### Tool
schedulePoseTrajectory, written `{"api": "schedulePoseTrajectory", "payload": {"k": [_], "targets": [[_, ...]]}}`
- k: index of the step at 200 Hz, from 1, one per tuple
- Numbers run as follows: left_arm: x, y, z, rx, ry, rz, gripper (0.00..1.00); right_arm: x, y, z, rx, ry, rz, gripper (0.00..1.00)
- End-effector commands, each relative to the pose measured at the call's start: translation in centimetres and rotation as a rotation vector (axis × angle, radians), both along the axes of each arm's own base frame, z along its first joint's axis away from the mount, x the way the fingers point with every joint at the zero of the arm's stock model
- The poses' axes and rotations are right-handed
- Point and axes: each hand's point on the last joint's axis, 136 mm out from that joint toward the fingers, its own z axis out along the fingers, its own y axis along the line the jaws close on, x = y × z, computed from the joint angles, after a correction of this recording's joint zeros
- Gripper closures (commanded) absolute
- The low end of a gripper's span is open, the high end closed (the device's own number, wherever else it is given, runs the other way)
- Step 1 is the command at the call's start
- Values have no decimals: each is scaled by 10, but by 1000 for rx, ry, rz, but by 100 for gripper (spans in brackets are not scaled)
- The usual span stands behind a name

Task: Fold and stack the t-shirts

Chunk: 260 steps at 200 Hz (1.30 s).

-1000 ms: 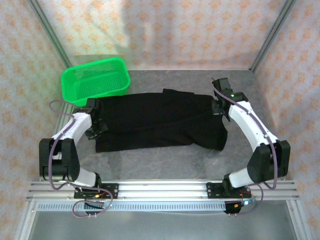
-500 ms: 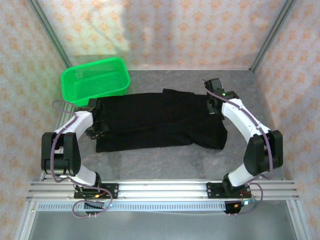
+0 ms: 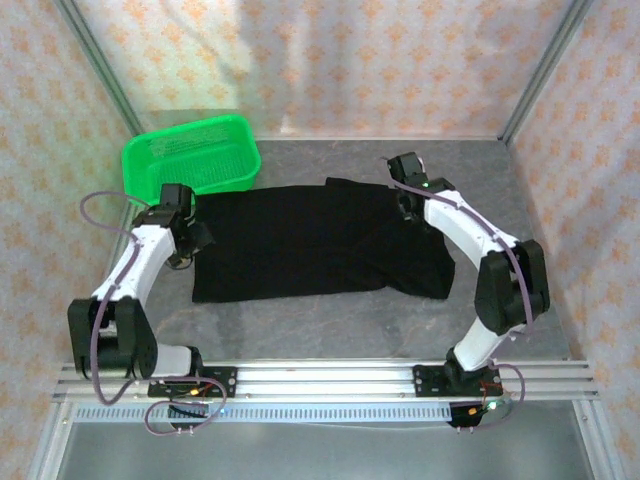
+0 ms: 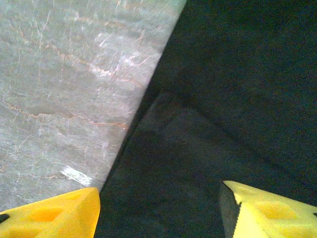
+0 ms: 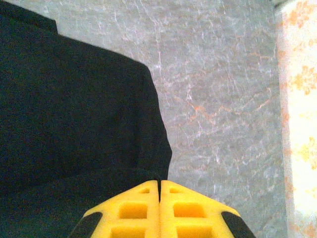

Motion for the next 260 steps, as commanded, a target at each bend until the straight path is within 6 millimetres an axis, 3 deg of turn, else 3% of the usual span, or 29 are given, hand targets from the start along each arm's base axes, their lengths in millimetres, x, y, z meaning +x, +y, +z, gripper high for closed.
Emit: {"api": "schedulePoseTrajectory", "payload": {"k": [1,89,97,112,123,151,178,204,220,236,260], "targets": [[-10,-17,7,-78,-7,17,34,16,3,8,-42,-41,12,95],[-25,-38,-28,-165,22,43,36,44,15,-15,-76,-53,30,89],[-25,-39,-31,-168,26,47,36,48,14,-13,-80,-72,19,82],[-25,-43,-37,-178,40,47,37,51,14,-6,-69,-89,-10,55],[-25,-44,-40,-174,45,45,37,49,14,2,-44,-87,-34,46],[-27,-46,-46,-177,50,55,37,18,11,21,58,-73,-85,28],[-25,-49,-50,-186,49,57,37,-41,10,20,218,2,-135,24],[-21,-56,-57,-201,50,47,38,-102,6,-14,334,118,-207,24],[-18,-61,-62,-207,57,38,39,-129,-1,-40,367,178,-266,25],[-18,-62,-69,-211,69,42,40,-146,-11,-61,406,218,-337,26],[-17,-60,-76,-201,79,52,41,-156,-32,-80,424,229,-431,28]]}}
